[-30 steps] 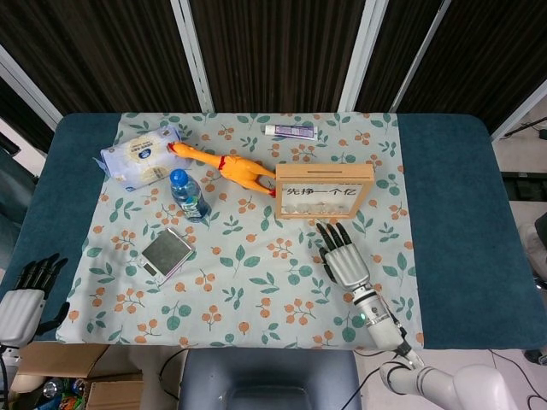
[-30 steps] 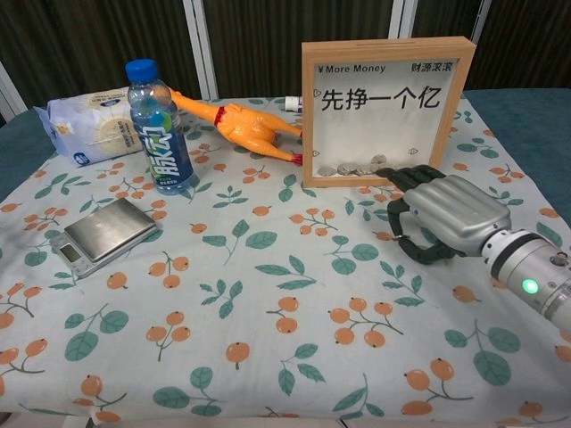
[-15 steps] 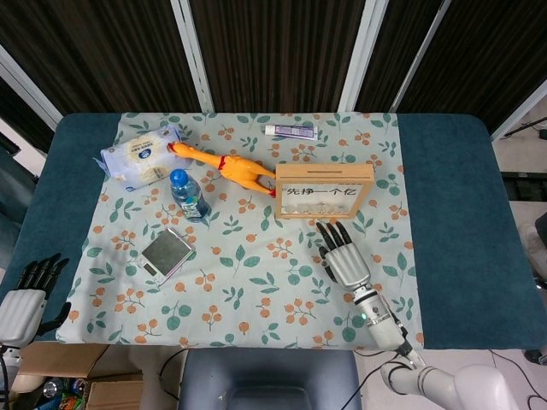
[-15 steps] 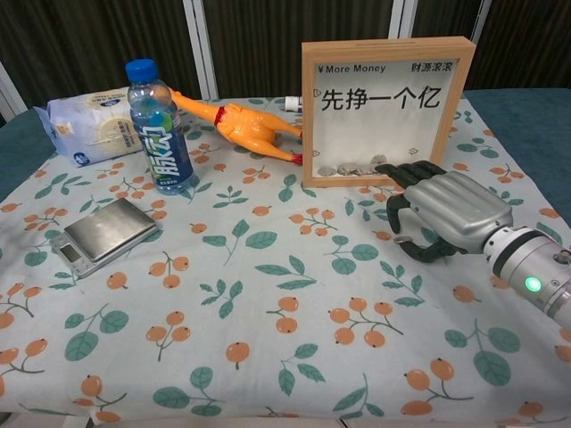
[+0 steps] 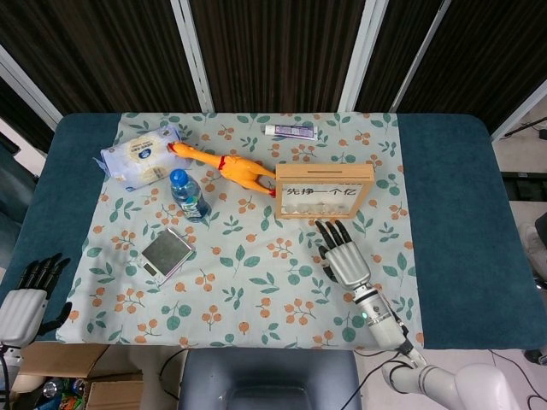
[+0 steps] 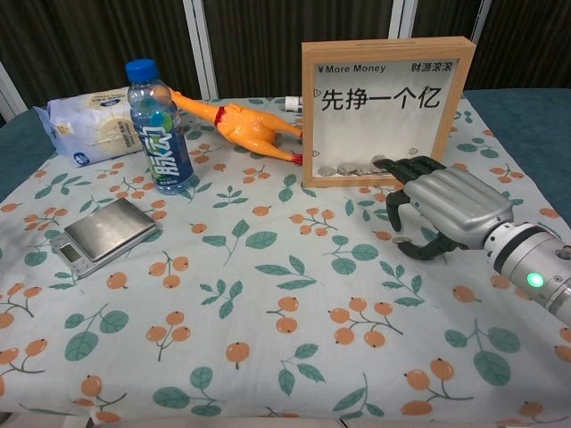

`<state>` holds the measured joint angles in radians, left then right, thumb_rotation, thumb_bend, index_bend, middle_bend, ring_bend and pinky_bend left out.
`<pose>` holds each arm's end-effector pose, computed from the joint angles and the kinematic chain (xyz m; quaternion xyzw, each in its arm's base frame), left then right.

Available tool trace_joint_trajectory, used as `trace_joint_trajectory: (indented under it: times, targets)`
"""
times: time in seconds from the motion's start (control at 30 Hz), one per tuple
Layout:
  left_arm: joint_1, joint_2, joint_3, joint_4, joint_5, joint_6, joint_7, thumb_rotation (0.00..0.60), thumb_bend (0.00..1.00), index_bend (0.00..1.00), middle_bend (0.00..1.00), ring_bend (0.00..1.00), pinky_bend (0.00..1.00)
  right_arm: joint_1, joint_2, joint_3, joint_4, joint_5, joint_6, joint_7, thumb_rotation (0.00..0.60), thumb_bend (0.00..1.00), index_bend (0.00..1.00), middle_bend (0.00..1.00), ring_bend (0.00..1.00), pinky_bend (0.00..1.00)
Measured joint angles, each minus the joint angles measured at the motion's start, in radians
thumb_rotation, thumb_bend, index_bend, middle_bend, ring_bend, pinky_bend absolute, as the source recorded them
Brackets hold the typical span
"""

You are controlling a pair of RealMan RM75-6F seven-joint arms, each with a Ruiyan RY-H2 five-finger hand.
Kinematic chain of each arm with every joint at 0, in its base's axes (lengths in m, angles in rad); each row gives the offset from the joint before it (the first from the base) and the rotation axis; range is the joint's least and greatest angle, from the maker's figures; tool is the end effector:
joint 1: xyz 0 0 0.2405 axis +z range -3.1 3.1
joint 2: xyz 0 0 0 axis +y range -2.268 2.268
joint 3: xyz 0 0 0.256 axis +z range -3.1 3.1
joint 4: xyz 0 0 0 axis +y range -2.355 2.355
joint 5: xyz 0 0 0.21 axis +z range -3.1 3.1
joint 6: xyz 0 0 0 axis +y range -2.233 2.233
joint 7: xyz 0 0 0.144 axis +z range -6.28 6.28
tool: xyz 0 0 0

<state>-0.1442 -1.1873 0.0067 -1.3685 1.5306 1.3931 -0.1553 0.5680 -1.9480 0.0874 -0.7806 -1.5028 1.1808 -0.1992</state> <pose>-0.3487 0.1922 0.1424 -0.6362 -0.4012 -0.3568 0.5540 -0.2213 -0.3169 -0.0812 0.7500 -0.2473 0.3644 0.4935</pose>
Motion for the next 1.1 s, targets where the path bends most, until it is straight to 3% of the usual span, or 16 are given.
trace_joint_trajectory:
  times: [0.27, 1.1]
  targets:
    - [0.0, 0.0, 0.0, 0.002, -0.002, -0.002, -0.002, 0.6, 0.42, 0.0, 0.0, 0.0, 0.0, 0.0, 0.002, 0.0, -0.001, 0.002, -0.006, 0.004, 0.6, 0.55, 0.67, 0.06, 0.0, 0.0]
    - [0.008, -0.001, 0.003, 0.01, -0.002, 0.009, -0.011, 0.6, 0.42, 0.0, 0.0, 0.0, 0.0, 0.004, 0.005, 0.008, -0.017, -0.001, 0.015, 0.005, 0.6, 0.61, 0.71, 0.08, 0.0, 0.0]
